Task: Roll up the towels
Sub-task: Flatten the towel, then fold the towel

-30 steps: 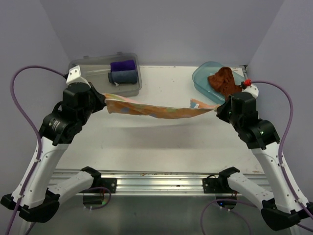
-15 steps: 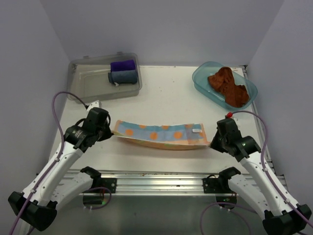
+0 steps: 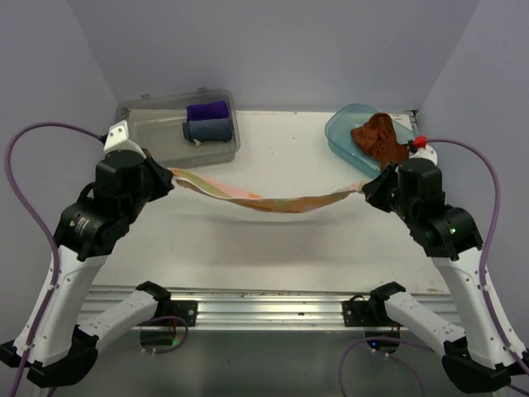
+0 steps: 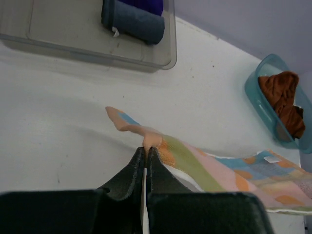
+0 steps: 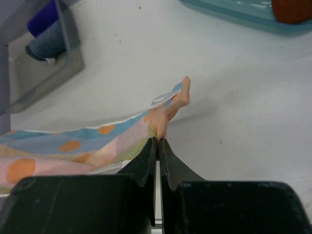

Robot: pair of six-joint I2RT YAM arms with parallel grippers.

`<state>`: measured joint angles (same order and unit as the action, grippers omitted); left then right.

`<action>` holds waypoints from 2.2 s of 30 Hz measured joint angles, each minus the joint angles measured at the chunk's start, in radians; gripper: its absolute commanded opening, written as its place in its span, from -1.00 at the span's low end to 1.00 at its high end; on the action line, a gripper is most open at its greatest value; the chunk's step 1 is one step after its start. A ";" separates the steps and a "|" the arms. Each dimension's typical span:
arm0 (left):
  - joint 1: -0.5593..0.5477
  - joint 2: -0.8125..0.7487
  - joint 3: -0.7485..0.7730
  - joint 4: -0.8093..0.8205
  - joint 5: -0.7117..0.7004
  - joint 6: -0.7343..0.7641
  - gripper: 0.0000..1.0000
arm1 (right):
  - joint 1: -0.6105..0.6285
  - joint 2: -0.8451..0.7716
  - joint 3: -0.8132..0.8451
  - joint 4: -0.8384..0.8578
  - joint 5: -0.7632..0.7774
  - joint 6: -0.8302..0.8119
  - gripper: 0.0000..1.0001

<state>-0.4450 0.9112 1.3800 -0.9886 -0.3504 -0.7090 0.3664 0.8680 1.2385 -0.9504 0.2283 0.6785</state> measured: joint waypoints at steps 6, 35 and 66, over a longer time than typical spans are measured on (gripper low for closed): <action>0.000 -0.060 0.126 -0.034 -0.050 0.022 -1.00 | 0.000 -0.043 0.154 -0.036 0.043 -0.027 -1.00; 0.050 0.319 -0.240 0.068 0.018 -0.001 -1.00 | -0.018 0.354 -0.169 0.129 0.117 -0.021 -1.00; 0.288 0.288 -0.541 0.292 0.241 0.127 -1.00 | -0.085 0.359 -0.438 0.357 -0.013 -0.043 -1.00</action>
<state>-0.1570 1.1988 0.8394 -0.6964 -0.1089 -0.5823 0.2813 1.2274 0.8001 -0.5934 0.2150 0.6357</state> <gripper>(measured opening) 0.015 0.022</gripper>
